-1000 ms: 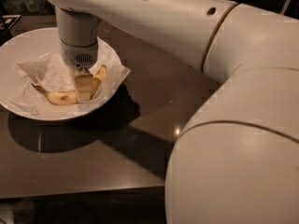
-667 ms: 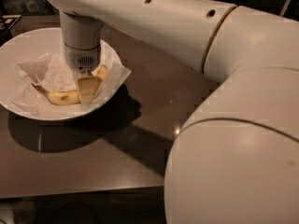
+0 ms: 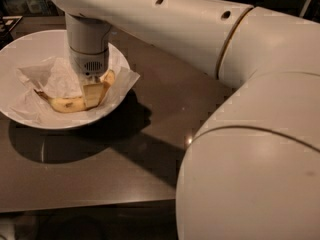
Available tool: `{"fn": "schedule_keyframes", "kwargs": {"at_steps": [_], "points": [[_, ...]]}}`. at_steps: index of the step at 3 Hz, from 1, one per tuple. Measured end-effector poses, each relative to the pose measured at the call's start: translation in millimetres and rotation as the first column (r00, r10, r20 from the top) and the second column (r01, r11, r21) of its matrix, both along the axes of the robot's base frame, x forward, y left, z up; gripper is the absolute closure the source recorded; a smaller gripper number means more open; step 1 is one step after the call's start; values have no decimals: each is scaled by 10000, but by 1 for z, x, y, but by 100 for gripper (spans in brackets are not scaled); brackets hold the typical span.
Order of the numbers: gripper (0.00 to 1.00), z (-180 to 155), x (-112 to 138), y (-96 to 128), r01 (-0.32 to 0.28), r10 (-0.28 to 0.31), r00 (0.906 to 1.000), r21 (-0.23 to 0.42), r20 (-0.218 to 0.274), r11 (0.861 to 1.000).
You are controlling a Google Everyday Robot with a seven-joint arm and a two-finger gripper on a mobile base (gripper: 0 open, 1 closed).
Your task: Pick banana from white bowl
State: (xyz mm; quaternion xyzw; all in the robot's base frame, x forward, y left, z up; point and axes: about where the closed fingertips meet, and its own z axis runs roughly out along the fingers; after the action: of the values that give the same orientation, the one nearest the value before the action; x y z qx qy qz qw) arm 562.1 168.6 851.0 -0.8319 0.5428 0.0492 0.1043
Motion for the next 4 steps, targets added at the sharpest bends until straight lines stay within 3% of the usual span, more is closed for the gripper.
{"fn": "schedule_keyframes", "kwargs": {"at_steps": [1,2,3,4], "points": [[89,0,0,0,0,0,10000,0,0,10000],[100,0,0,0,0,0,10000,0,0,10000],[100,0,0,0,-1,1,10000,0,0,10000],[100,26,-9,-3,-150,140,9992,270,363,9995]]}}
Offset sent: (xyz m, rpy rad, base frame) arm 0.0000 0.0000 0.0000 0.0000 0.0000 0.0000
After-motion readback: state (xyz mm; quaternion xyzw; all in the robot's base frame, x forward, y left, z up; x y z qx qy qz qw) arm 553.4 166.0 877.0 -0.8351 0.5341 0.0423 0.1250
